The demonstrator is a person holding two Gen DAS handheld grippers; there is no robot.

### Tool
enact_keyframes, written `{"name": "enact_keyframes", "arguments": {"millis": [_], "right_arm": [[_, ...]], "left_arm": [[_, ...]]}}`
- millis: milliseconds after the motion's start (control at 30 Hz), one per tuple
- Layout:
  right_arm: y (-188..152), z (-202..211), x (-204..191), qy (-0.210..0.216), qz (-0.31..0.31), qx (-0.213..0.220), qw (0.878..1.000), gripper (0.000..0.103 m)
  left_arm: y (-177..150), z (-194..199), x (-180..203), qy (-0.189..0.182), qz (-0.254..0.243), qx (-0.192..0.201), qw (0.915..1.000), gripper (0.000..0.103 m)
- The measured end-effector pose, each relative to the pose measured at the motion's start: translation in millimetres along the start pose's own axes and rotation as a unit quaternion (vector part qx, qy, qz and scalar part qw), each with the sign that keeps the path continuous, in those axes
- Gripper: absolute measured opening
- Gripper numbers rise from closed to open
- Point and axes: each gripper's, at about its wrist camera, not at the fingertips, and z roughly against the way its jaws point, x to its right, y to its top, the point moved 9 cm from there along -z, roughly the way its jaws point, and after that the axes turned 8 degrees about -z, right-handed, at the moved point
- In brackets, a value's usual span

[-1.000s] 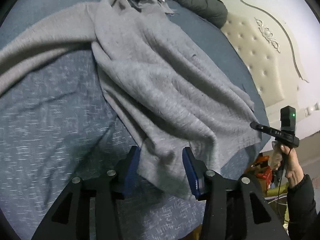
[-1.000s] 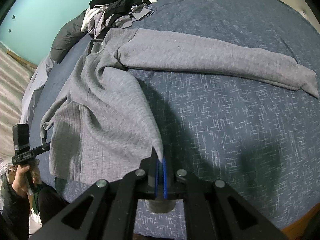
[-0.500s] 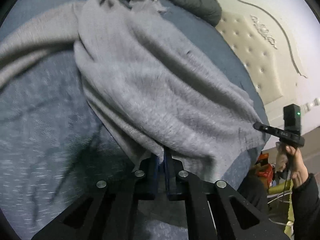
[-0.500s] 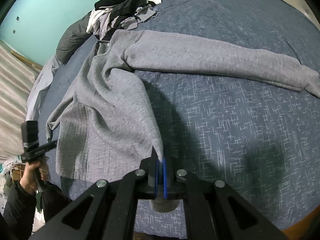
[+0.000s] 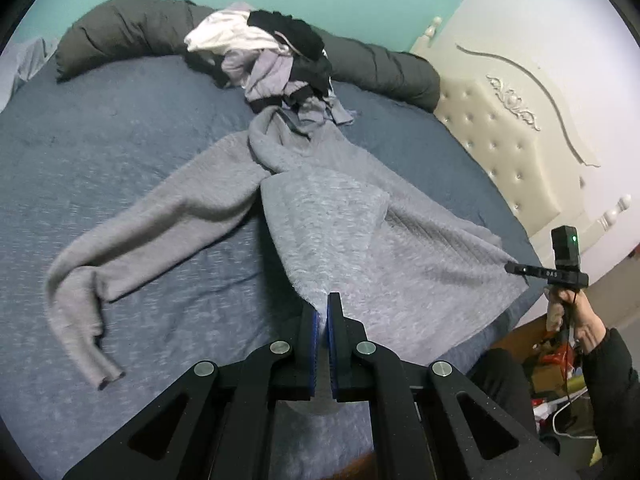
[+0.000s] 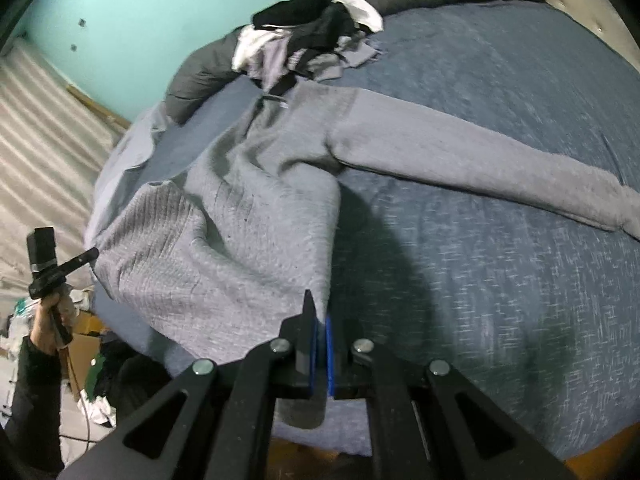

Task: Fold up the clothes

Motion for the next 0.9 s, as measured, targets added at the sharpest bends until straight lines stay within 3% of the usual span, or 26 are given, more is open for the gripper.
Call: {"name": "enact_keyframes", "arguments": {"millis": [167,400,567,700,800,900], "right_arm": [[-18,-19,9,-0.042,0.021,-0.033,0.998,0.003],[-53,-72,49,-0.083,0.001,-0.085,0.993,0.003],[-56,-69,58,-0.106,0.02,-0.078,0.991,0.008],[-49,-58,49,-0.105,0.044,-0.062,0.992,0.023],[-47,-63,37,-0.102,0.063,-0.068,0.99,0.04],[-51,-78,31,-0.112,0.076,-0.086,0.987,0.043]], "left_arm": [[-22,13,-15,0.012,0.009,-0.02,0.9997,0.004],[-69,-61,-36,0.006,0.061,-0.083,0.9946,0.006],[-82,-75,-33,0.01,0.043,-0.097,0.9943,0.008],[-82,-63,-39,0.006,0.04,-0.09,0.9951,0.025],[-83,-56,-43,0.01,0.04,-0.087,0.9953,0.028],[-86,-57,-44,0.012,0.04,-0.09,0.9951,0.031]]}}
